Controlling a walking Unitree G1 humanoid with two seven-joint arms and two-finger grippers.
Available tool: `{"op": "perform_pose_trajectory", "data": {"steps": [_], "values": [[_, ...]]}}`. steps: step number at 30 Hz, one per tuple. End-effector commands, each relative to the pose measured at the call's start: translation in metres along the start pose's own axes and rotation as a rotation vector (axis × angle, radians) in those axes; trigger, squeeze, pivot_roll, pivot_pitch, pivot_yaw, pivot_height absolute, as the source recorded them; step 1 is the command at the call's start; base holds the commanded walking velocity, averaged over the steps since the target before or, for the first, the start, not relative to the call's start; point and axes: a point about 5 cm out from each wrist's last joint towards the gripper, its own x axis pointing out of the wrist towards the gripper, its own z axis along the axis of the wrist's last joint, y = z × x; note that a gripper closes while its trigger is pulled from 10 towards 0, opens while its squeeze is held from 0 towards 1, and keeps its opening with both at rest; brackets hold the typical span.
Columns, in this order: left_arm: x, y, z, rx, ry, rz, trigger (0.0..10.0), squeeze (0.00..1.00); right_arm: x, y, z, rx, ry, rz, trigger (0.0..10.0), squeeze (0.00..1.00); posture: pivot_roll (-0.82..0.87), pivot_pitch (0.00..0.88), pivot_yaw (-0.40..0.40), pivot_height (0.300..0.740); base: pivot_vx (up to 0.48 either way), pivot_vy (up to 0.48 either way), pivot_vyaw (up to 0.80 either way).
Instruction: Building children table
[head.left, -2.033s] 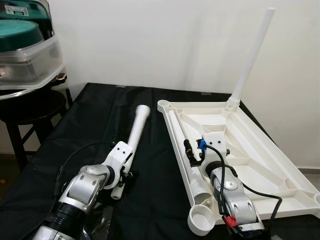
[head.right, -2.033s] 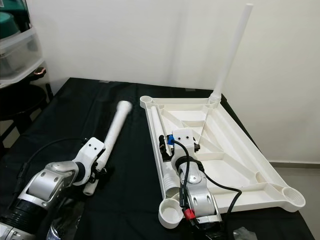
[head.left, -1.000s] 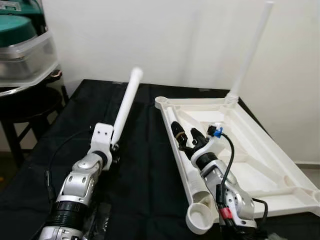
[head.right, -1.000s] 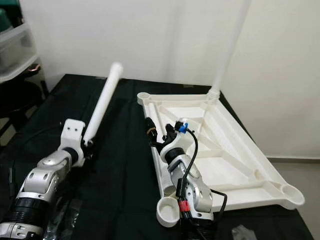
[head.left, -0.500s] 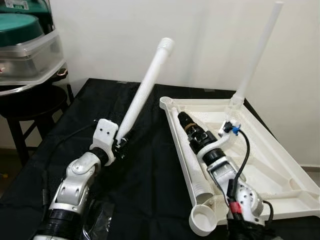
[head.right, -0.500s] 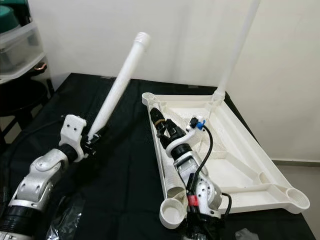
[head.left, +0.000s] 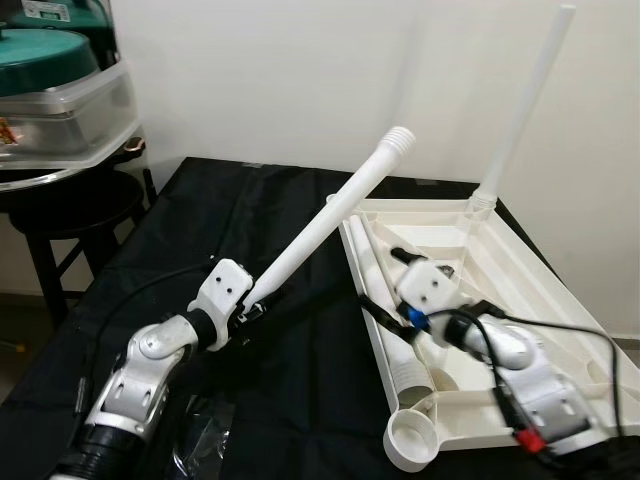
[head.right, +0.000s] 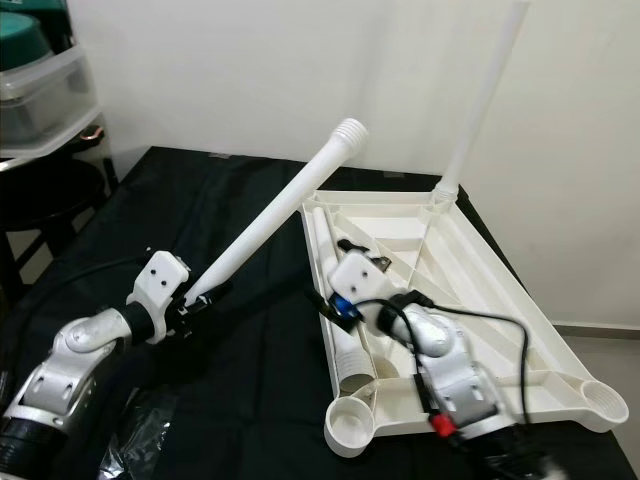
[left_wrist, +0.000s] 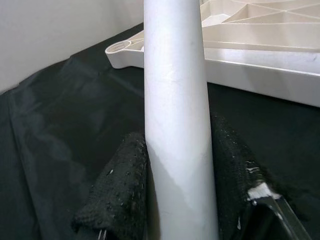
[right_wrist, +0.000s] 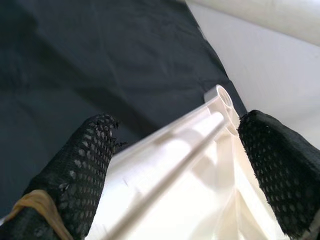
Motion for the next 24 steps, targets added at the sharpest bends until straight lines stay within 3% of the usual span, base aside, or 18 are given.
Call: {"op": "perform_pose_trajectory", "data": {"steps": [1, 2, 3, 6, 7, 9, 10, 11, 12, 13, 14, 17, 24], "values": [[0.003, 0.001, 0.004, 0.048, -0.011, -0.029, 10.0, 0.0, -0.001, 0.0, 0.002, -0.092, -0.001, 0.063, 10.0, 0.0, 0.03, 0.0, -0.085, 0.74, 0.0, 0.0, 0.0], [0.003, 0.001, 0.004, 0.048, -0.011, -0.029, 10.0, 0.0, -0.001, 0.0, 0.002, -0.092, -0.001, 0.063, 10.0, 0.0, 0.03, 0.0, -0.085, 0.74, 0.0, 0.0, 0.0], [0.001, 0.001, 0.006, 0.098, -0.003, -0.079, 10.0, 0.0, -0.003, -0.008, 0.007, -0.213, 0.005, 0.08, 10.0, 0.0, 0.03, 0.0, -0.081, 0.74, 0.0, 0.0, 0.0], [-0.001, 0.001, 0.007, 0.13, 0.003, -0.116, 10.0, 0.0, -0.003, -0.013, 0.011, -0.285, 0.005, 0.082, 10.0, 0.0, 0.03, 0.0, -0.08, 0.74, 0.0, 0.0, 0.0], [-0.004, 0.0, 0.008, 0.165, 0.011, -0.17, 10.0, 0.0, -0.002, -0.018, 0.014, -0.381, 0.002, 0.079, 10.0, 0.0, 0.03, 0.0, -0.078, 0.74, 0.0, 0.0, 0.0], [-0.004, 0.0, 0.008, 0.165, 0.011, -0.17, 10.0, 0.0, -0.002, -0.018, 0.014, -0.381, 0.002, 0.079, 10.0, 0.0, 0.03, 0.0, -0.078, 0.74, 0.0, 0.0, 0.0], [-0.008, -0.001, 0.008, 0.222, 0.032, -0.246, 10.0, 0.0, 0.002, -0.026, 0.022, -0.492, -0.016, 0.062, 10.0, 0.0, 0.03, 0.0, -0.074, 0.74, 0.0, 0.0, 0.0], [-0.008, -0.001, 0.008, 0.222, 0.032, -0.246, 10.0, 0.0, 0.002, -0.026, 0.022, -0.492, -0.016, 0.062, 10.0, 0.0, 0.03, 0.0, -0.074, 0.74, 0.0, 0.0, 0.0], [-0.011, -0.001, 0.008, 0.271, 0.053, -0.309, 10.0, 0.0, 0.006, -0.031, 0.029, -0.578, -0.035, 0.053, 10.0, 0.0, 0.03, 0.0, -0.07, 0.74, 0.0, 0.0, 0.0], [-0.011, -0.001, 0.008, 0.271, 0.053, -0.309, 10.0, 0.0, 0.006, -0.031, 0.029, -0.578, -0.035, 0.053, 10.0, 0.0, 0.03, 0.0, -0.07, 0.74, 0.0, 0.0, 0.0], [-0.014, 0.0, 0.007, 0.33, 0.083, -0.371, 10.0, 0.0, 0.009, -0.036, 0.034, -0.655, -0.049, 0.052, 10.0, 0.0, 0.03, 0.0, -0.07, 0.74, 0.0, 0.0, 0.0], [-0.018, 0.002, 0.008, 0.405, 0.107, -0.444, 10.0, 0.0, 0.014, -0.038, 0.037, -0.729, -0.041, 0.073, 10.0, 0.0, 0.03, 0.0, -0.067, 0.74, 0.0, 0.0, 0.0], [-0.022, 0.004, 0.022, 0.466, 0.066, -0.509, 10.0, 0.0, 0.017, -0.033, 0.026, -0.734, 0.012, 0.138, 10.0, 0.0, 0.04, 0.0, -0.072, 0.74, 0.0, 0.0, 0.0]]}}
